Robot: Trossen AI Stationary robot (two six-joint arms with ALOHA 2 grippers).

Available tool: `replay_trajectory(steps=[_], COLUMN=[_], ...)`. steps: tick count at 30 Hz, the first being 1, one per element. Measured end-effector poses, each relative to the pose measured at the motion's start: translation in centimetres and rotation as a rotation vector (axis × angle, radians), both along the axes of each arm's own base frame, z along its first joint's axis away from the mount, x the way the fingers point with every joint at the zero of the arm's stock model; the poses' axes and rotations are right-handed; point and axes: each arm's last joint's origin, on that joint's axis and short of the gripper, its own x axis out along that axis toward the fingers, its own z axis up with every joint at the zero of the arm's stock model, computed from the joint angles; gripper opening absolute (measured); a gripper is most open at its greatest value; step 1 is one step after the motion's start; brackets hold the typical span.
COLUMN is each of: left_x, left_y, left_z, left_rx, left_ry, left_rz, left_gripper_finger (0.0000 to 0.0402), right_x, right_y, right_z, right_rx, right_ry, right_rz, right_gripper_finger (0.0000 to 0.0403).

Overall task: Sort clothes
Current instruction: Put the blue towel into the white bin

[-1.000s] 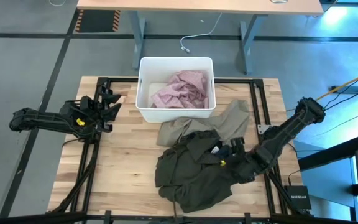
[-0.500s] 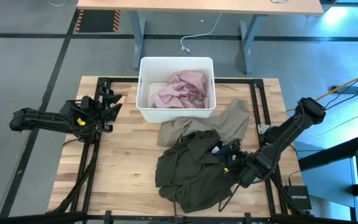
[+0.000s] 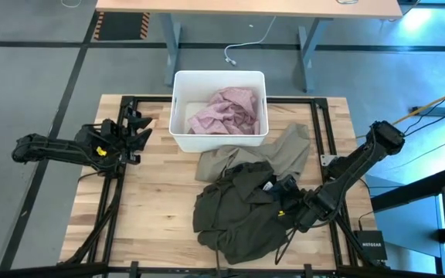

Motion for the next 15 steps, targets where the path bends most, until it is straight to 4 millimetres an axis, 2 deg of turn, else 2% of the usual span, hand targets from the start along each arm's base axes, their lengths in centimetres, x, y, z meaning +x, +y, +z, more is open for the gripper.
replay_trajectory(steps=[3,5,9,15], left_x=[0.0,0.0,0.1,0.1], left_y=[0.0,0.0,0.0,0.0], left_z=[0.0,0.0,-0.1,-0.1], left_rx=[0.004,0.004,-0.012,-0.023], left_ry=[0.002,0.002,0.009,0.012], left_rz=[0.003,0.003,-0.008,-0.017], left_gripper_finger=[0.017,0.017,0.017,0.017], right_x=[0.0,0.0,0.3,0.9], right_y=[0.0,0.0,0.2,0.7], right_z=[0.1,0.6,3.0,8.9], right_rx=[-0.007,-0.017,-0.027,-0.006], right_ry=[0.003,0.019,-0.013,-0.076], right_rz=[0.0,-0.001,-0.065,-0.107], right_gripper_finger=[0.0049,0.0015,0.0027,0.0011])
